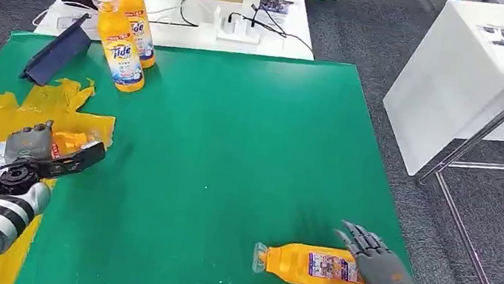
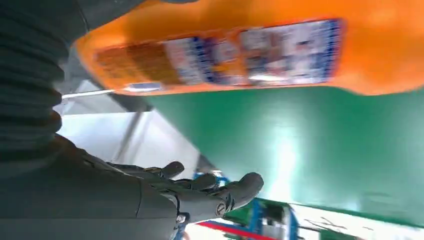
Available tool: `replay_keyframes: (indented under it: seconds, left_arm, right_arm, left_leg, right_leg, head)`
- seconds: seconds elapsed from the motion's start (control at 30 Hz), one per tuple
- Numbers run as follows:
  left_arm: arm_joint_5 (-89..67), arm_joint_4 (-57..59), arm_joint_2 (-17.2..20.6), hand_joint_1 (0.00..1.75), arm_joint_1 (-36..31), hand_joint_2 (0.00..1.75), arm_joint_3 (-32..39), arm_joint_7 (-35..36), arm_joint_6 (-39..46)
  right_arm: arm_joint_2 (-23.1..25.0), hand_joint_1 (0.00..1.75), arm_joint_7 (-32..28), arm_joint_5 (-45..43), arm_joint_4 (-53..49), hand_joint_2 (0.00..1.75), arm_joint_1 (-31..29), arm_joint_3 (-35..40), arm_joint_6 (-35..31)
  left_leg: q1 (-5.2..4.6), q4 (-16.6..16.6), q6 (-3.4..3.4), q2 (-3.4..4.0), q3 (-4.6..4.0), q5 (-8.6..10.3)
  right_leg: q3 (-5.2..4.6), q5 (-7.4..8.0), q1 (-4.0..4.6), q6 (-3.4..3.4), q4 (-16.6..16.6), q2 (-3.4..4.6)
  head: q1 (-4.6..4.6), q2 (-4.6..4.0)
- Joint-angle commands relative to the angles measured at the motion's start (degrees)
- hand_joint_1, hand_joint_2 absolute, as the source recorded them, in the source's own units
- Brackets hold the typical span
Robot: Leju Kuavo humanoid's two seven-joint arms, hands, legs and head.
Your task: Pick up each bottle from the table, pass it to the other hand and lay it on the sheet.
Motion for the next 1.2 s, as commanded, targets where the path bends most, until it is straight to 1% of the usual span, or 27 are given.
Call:
replay_keyframes:
  seconds: [0.03,0.07,0.17,0.23,0.27,0.33,0.4,0.43,0.5,0.53,0.6,0.63,0.67,0.7,0.73,0.77,0.8,0.83,0.87,0.9,0.93,1.03,1.2]
  left_arm:
    - [-0.9,1.86,-3.81,0.0,0.47,0.0,3.83,-2.25,1.77]
    - [-0.68,1.44,-4.07,0.0,0.58,0.0,4.1,-2.74,2.17]
    - [1.22,-0.22,-5.45,0.0,0.68,0.0,5.14,-6.21,3.36]
    - [3.68,-2.17,-7.07,0.0,0.66,0.0,5.65,-9.79,3.14]
    - [4.48,-3.64,-8.25,0.0,0.55,0.0,5.03,-11.42,3.26]
    - [4.58,-4.51,-8.83,0.0,0.51,0.0,4.34,-10.46,2.59]
    - [4.85,-4.81,-8.59,0.0,0.67,0.0,4.05,-10.31,2.44]
    - [5.13,-4.8,-8.39,0.0,0.79,0.0,3.9,-10.43,2.53]
    - [5.45,-4.65,-8.12,0.0,0.84,0.0,3.72,-10.64,2.71]
    - [5.45,-4.65,-8.12,0.0,0.84,0.0,3.72,-10.64,2.71]
    - [5.45,-4.65,-8.12,0.0,0.84,0.0,3.72,-10.64,2.71]
    - [5.81,-5.04,-8.67,0.0,0.62,0.0,3.03,-12.44,3.82]
    - [6.3,-5.57,-9.49,0.0,0.33,0.0,2.47,-13.54,3.99]
    - [7.1,-6.99,-10.48,0.0,0.28,0.0,1.53,-14.38,3.58]
    - [7.53,-8.33,-10.94,0.0,0.53,0.0,0.49,-14.27,3.13]
    - [7.7,-9.53,-11.28,0.0,0.74,0.0,-0.75,-14.13,3.18]
    - [8.18,-10.84,-11.55,0.0,1.14,0.0,-2.08,-13.98,3.32]
    - [8.69,-11.79,-11.6,0.0,1.54,0.0,-2.84,-13.99,3.29]
    - [8.89,-12.78,-11.65,0.0,2.02,0.0,-3.58,-14.11,3.46]
    - [9.69,-14.4,-11.6,0.0,2.85,0.0,-4.39,-14.1,3.66]
    - [10.19,-15.26,-11.56,0.0,3.32,0.0,-4.68,-14.22,3.87]
    - [13.45,-19.05,-11.11,0.0,5.16,0.0,-6.64,-14.31,3.76]
    - [13.52,-19.19,-11.06,0.0,5.28,0.0,-6.71,-14.29,3.76]
  right_arm:
    - [2.22,0.0,4.57,2.66,5.51,1.75,0.21,-1.48,2.39]
    - [2.63,0.0,4.73,2.96,6.36,1.75,-0.17,-1.14,2.48]
    - [2.91,0.0,5.85,2.55,8.68,1.75,-0.01,-0.7,3.23]
    - [5.1,0.0,6.8,3.03,12.91,1.75,-0.99,-0.67,3.53]
    - [6.78,0.0,6.95,3.84,16.77,1.75,-2.45,0.0,4.04]
    - [7.61,0.0,6.33,4.56,19.33,1.75,-3.66,0.74,2.96]
    - [7.54,0.0,6.26,4.59,19.47,1.75,-3.81,0.86,2.86]
    - [7.35,0.0,6.29,4.6,19.0,1.75,-3.68,0.85,2.87]
    - [7.12,0.0,6.29,4.53,18.34,1.75,-3.43,0.72,2.8]
    - [7.12,0.0,6.29,4.53,18.34,1.75,-3.43,0.72,2.8]
    - [7.12,0.0,6.29,4.53,18.34,1.75,-3.43,0.72,2.8]
    - [7.97,0.0,6.7,3.83,19.23,1.75,-3.4,0.32,3.55]
    - [9.4,0.0,6.12,3.49,21.48,1.75,-4.34,0.37,3.81]
    - [11.37,0.0,4.86,4.14,25.19,1.75,-6.19,1.06,3.28]
    - [12.58,0.0,3.83,4.76,27.9,1.75,-7.21,1.73,2.44]
    - [13.67,0.0,2.88,5.08,29.93,1.75,-8.23,2.41,1.55]
    - [15.02,0.0,2.14,5.78,31.91,1.75,-9.63,3.16,0.15]
    - [16.31,0.1,1.88,6.21,33.18,1.75,-10.73,3.37,-0.94]
    - [17.5,0.94,1.65,6.48,34.17,1.75,-11.84,3.43,-1.55]
    - [18.85,1.38,1.34,7.1,35.59,1.75,-13.11,3.62,-2.02]
    - [19.41,1.48,1.14,7.31,35.95,1.75,-13.6,3.76,-2.14]
    - [20.42,1.68,0.28,7.96,36.04,1.75,-14.05,3.41,-3.17]
    - [20.56,1.68,0.32,7.9,35.9,1.75,-14.17,3.32,-3.13]
  left_leg:
    - [0.01,-0.05,0.01,-0.03,0.15,-0.03]
    - [0.03,-0.03,0.01,-0.03,0.24,-0.09]
    - [0.04,-0.06,0.01,0.0,0.22,-0.07]
    - [0.06,-0.03,0.01,-0.07,0.21,-0.09]
    - [0.04,-0.05,0.02,-0.13,0.15,-0.03]
    - [0.11,-0.06,0.01,-0.16,0.23,-0.06]
    - [0.08,-0.04,0.02,-0.12,0.11,-0.03]
    - [0.08,0.0,0.01,-0.05,0.17,-0.1]
    - [0.02,0.0,0.13,0.02,-0.07,0.01]
    - [0.05,0.05,0.11,0.13,0.03,-0.1]
    - [0.02,0.01,0.12,0.21,-0.06,-0.01]
    - [0.03,0.03,0.1,0.22,0.06,-0.07]
    - [0.06,0.02,0.11,0.19,-0.04,0.01]
    - [0.11,0.06,0.09,0.17,0.04,-0.05]
    - [0.11,0.0,0.1,0.15,-0.07,0.05]
    - [0.17,0.01,0.09,0.1,0.07,0.01]
    - [0.22,0.0,0.06,0.17,0.02,0.04]
    - [0.23,-0.03,0.0,0.17,-0.01,0.0]
    - [0.28,-0.04,0.0,0.23,0.06,-0.02]
    - [0.26,-0.06,0.0,0.27,0.16,-0.03]
    - [0.28,-0.07,-0.01,0.37,0.14,-0.04]
    - [0.2,-0.06,-0.04,0.52,0.08,-0.03]
    - [0.18,-0.01,-0.02,0.66,0.14,-0.02]
  right_leg:
    - [0.21,-0.04,0.04,-0.11,-0.1,-0.1]
    - [0.34,-0.08,0.08,-0.15,-0.13,-0.12]
    - [0.33,-0.01,0.08,-0.08,-0.17,-0.07]
    - [0.37,-0.04,0.09,-0.09,-0.16,-0.15]
    - [0.3,-0.01,0.06,-0.05,-0.17,-0.18]
    - [0.43,0.0,0.13,-0.09,-0.26,-0.21]
    - [0.31,0.03,0.09,-0.04,-0.2,-0.15]
    - [0.38,-0.02,0.1,-0.09,-0.18,-0.1]
    - [0.63,0.07,0.04,0.02,-0.12,0.0]
    - [0.76,0.01,0.09,-0.05,-0.12,0.06]
    - [0.57,0.14,0.07,-0.01,-0.09,0.08]
    - [0.7,0.07,0.09,-0.07,-0.09,0.06]
    - [0.57,0.14,0.1,-0.01,-0.1,0.03]
    - [0.69,0.08,0.16,-0.08,-0.1,-0.02]
    - [0.48,0.16,0.13,-0.01,-0.12,-0.03]
    - [0.64,0.12,0.2,-0.09,-0.19,-0.14]
    - [0.11,0.17,0.24,-0.09,-0.21,-0.06]
    - [0.01,0.1,0.21,-0.17,-0.21,-0.03]
    - [0.08,0.12,0.27,-0.2,-0.28,0.01]
    - [0.18,0.1,0.26,-0.25,-0.28,0.03]
    - [0.14,0.13,0.28,-0.24,-0.29,0.13]
    - [-0.01,0.25,0.22,-0.3,-0.19,0.4]
    - [-0.02,0.3,0.21,-0.26,-0.13,0.52]
  head:
    - [-0.02,0.0]
    - [0.0,0.0]
    - [0.0,0.0]
    - [0.02,0.0]
    - [-0.02,0.0]
    - [-0.02,0.0]
    - [-0.02,0.0]
    - [0.0,0.0]
    - [0.02,0.0]
    - [0.04,0.0]
    - [-0.02,0.0]
    - [0.0,0.0]
    - [0.0,0.0]
    - [-0.02,0.0]
    - [0.0,0.0]
    - [0.0,0.0]
    - [0.0,0.0]
    - [-0.02,0.0]
    - [0.0,0.0]
    - [0.04,0.0]
    - [0.02,0.0]
    - [0.0,0.0]
    - [0.02,0.0]
